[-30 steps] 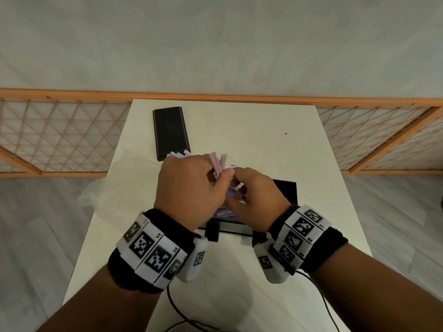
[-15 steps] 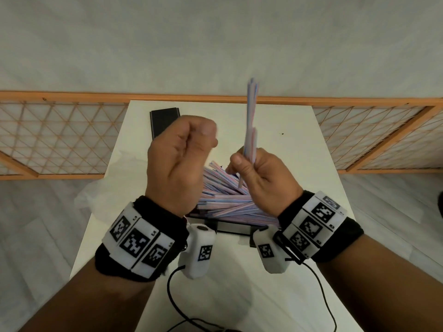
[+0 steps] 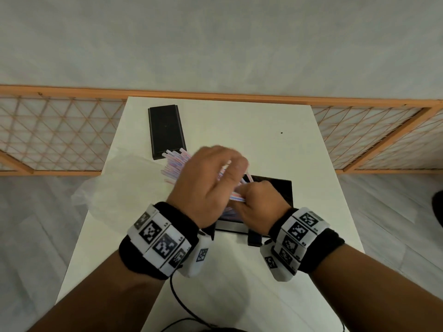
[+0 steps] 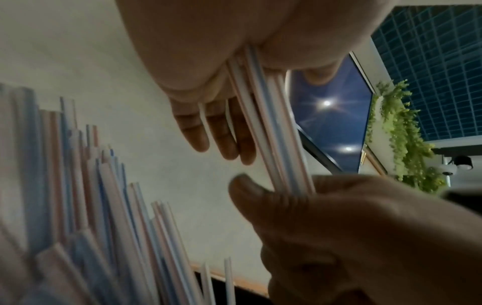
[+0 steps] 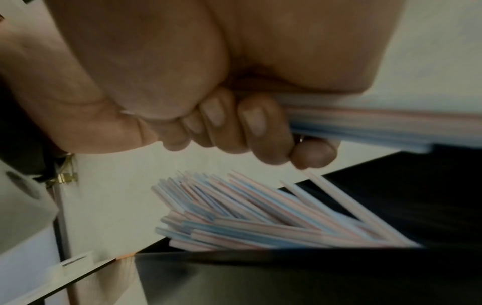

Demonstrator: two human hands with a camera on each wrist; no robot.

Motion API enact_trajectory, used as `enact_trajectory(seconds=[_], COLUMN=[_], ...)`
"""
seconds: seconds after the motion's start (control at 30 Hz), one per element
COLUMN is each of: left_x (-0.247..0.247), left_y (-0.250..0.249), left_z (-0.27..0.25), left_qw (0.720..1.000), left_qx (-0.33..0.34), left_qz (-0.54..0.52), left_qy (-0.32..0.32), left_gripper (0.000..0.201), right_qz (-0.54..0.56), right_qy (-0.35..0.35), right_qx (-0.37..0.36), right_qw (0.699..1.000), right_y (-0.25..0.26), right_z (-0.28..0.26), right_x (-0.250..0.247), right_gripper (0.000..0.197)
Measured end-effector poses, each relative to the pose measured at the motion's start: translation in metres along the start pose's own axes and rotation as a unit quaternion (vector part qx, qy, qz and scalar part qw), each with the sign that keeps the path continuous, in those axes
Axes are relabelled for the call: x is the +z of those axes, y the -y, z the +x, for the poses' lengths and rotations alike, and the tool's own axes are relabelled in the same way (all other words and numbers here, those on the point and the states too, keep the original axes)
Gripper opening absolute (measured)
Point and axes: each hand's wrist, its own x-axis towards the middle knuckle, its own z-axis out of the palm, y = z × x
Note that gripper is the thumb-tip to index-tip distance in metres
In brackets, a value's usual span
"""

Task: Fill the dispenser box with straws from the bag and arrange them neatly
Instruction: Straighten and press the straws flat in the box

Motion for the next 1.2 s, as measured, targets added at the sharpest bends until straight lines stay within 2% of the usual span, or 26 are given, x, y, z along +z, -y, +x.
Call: enact_trajectory(seconds=[0.03,0.1,0.23,0.3,0.37,0.43,0.5,0.57,0.63,0.7,0.73,0.83,0.87,0.97,1.03,1.13,1.2], left_x=[0.003,0.002,-0.017,-0.025,-0.025,-0.016,0.000,0.016,0.029,0.034,0.033,0.028,0.025,0.022,0.022,0.020,0.017], left_y=[0.003,0.010,0.031,0.044,0.055,0.070,0.079,0.083,0.081,0.078,0.077,0.066,0.063,0.061,0.062,0.067,0.073], left_z=[-0.002,-0.003,-0.010,-0.016,-0.022,-0.030,-0.036,-0.042,-0.044,-0.045,-0.044,-0.039,-0.038,-0.038,-0.037,-0.030,-0.026], left_qw=[0.999,0.998,0.970,0.944,0.894,0.834,0.803,0.809,0.824,0.842,0.854,0.897,0.904,0.910,0.908,0.888,0.884], left_qx=[0.009,0.018,-0.004,-0.091,-0.239,-0.372,-0.449,-0.457,-0.444,-0.446,-0.442,-0.394,-0.385,-0.381,-0.386,-0.410,-0.417], left_qz=[0.035,0.059,0.070,0.020,-0.067,-0.150,-0.214,-0.256,-0.275,-0.228,-0.187,-0.060,-0.037,-0.008,0.002,-0.045,-0.058], left_qy=[0.018,-0.025,-0.232,-0.317,-0.374,-0.379,-0.329,-0.267,-0.220,-0.200,-0.199,-0.192,-0.182,-0.163,-0.162,-0.203,-0.201], left_gripper=[0.041,0.039,0.028,0.022,0.036,0.046,0.061,0.078,0.086,0.086,0.079,0.028,0.020,0.029,0.029,0.034,0.040], right_qz=[0.003,0.002,-0.028,-0.070,-0.109,-0.128,-0.135,-0.147,-0.149,-0.157,-0.161,-0.161,-0.160,-0.155,-0.141,-0.120,-0.115], right_qy=[-0.002,-0.006,0.023,0.036,0.052,0.081,0.114,0.141,0.152,0.161,0.169,0.186,0.187,0.180,0.160,0.101,0.072], right_qx=[-0.001,0.001,0.012,0.028,0.056,0.086,0.098,0.092,0.091,0.099,0.103,0.105,0.105,0.106,0.098,0.080,0.076], right_qw=[1.000,1.000,0.999,0.997,0.991,0.985,0.979,0.975,0.973,0.969,0.967,0.964,0.964,0.966,0.972,0.984,0.988], right_y=[0.003,0.007,0.002,-0.004,-0.012,-0.021,-0.025,-0.024,-0.023,-0.023,-0.023,-0.019,-0.017,-0.013,-0.011,-0.004,0.000], right_z=[0.002,0.004,0.003,-0.002,-0.005,-0.007,-0.006,-0.005,-0.004,-0.004,-0.003,-0.002,-0.001,0.002,0.004,0.007,0.006], right_x=[0.003,0.008,0.016,0.016,0.013,0.013,0.016,0.021,0.025,0.025,0.024,0.024,0.024,0.027,0.029,0.032,0.033], right_gripper=[0.040,0.047,0.052,0.069,0.083,0.090,0.092,0.091,0.089,0.089,0.090,0.088,0.085,0.079,0.088,0.085,0.079])
